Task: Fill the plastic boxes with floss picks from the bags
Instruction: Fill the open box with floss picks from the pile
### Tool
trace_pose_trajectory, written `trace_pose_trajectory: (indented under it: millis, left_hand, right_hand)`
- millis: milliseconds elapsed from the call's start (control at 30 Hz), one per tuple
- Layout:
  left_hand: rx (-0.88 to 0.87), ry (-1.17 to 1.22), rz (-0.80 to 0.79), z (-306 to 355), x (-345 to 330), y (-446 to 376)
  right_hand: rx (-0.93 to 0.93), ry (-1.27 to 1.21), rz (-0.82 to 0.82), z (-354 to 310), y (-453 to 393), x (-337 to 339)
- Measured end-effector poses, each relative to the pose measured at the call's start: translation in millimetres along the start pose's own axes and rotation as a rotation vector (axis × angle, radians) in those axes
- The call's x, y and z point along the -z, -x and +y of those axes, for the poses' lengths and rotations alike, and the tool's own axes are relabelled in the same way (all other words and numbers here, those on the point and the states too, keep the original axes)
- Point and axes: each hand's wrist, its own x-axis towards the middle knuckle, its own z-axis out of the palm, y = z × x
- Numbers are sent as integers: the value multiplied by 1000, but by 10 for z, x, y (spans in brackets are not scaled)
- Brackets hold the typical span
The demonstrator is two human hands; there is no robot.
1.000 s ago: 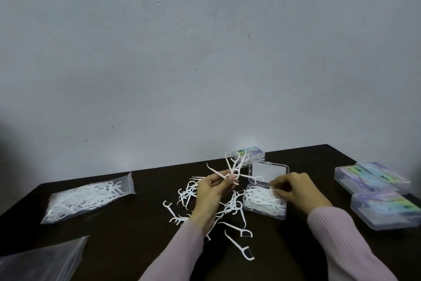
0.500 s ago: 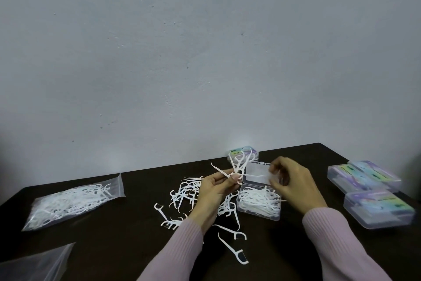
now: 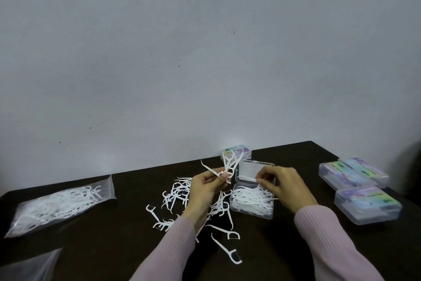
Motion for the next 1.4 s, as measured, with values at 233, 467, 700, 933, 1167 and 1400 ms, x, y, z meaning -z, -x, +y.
trace_pose_trajectory:
  millis: [233, 467, 700, 933, 1167, 1400]
  left_hand:
    - [-37, -130, -4, -17, 22, 14]
    - [-317, -656, -46, -86, -73, 54]
    - [-516, -1088, -121, -196, -126, 96]
    - [-550, -1046, -124, -173, -118, 103]
    - [-540, -1005, -119, -127, -113, 95]
    - [-573, -1094, -90, -100, -136, 112]
  right_hand:
    - [-25, 94, -38, 26, 26, 26]
    - [-184, -13, -244, 204, 6, 143]
    - [-168, -150, -305, 191, 19, 167]
    - [-138, -243, -136, 153, 15, 131]
    - [-115, -207, -162, 117, 7, -15]
    - [-100, -190, -140, 148, 9, 63]
